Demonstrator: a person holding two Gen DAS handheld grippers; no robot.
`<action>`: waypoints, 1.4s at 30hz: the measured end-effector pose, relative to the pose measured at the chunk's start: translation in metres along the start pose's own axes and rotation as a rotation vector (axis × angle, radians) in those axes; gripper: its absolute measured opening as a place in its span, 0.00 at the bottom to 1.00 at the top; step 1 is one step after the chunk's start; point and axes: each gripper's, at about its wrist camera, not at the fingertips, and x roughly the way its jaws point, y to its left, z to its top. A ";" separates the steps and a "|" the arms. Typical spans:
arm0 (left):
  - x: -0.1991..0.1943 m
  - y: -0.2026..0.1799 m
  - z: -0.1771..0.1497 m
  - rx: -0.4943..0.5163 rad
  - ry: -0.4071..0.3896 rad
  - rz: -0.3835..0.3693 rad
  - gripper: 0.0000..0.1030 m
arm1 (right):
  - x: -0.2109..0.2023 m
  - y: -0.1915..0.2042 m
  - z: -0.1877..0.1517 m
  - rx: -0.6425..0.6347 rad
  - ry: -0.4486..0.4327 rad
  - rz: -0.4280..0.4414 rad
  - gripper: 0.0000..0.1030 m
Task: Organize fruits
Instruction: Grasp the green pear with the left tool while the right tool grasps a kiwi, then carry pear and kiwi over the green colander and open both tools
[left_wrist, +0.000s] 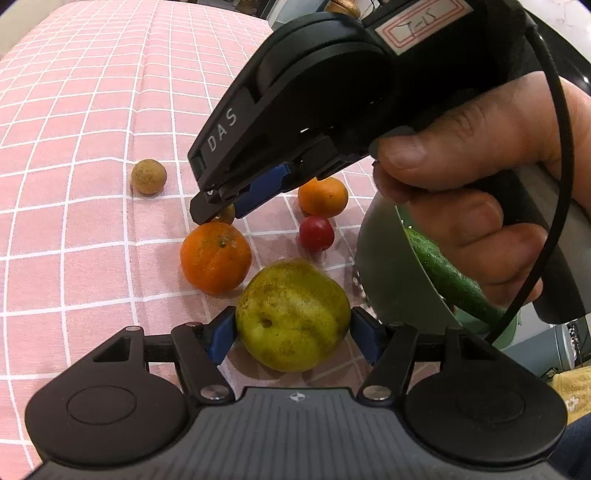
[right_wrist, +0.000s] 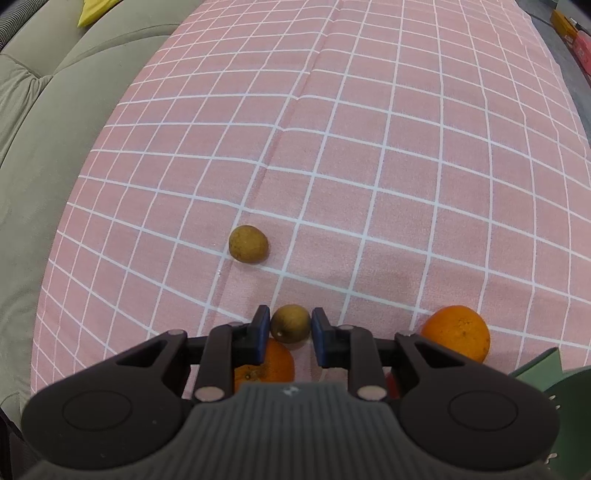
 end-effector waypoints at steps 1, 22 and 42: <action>-0.002 -0.001 0.001 0.005 -0.001 0.002 0.73 | -0.002 0.000 0.000 -0.001 -0.005 0.001 0.20; -0.067 -0.031 -0.009 0.096 -0.081 0.122 0.73 | -0.131 -0.030 -0.085 0.110 -0.237 0.073 0.19; -0.055 -0.130 0.015 0.242 -0.053 0.199 0.73 | -0.186 -0.132 -0.178 0.233 -0.348 0.001 0.20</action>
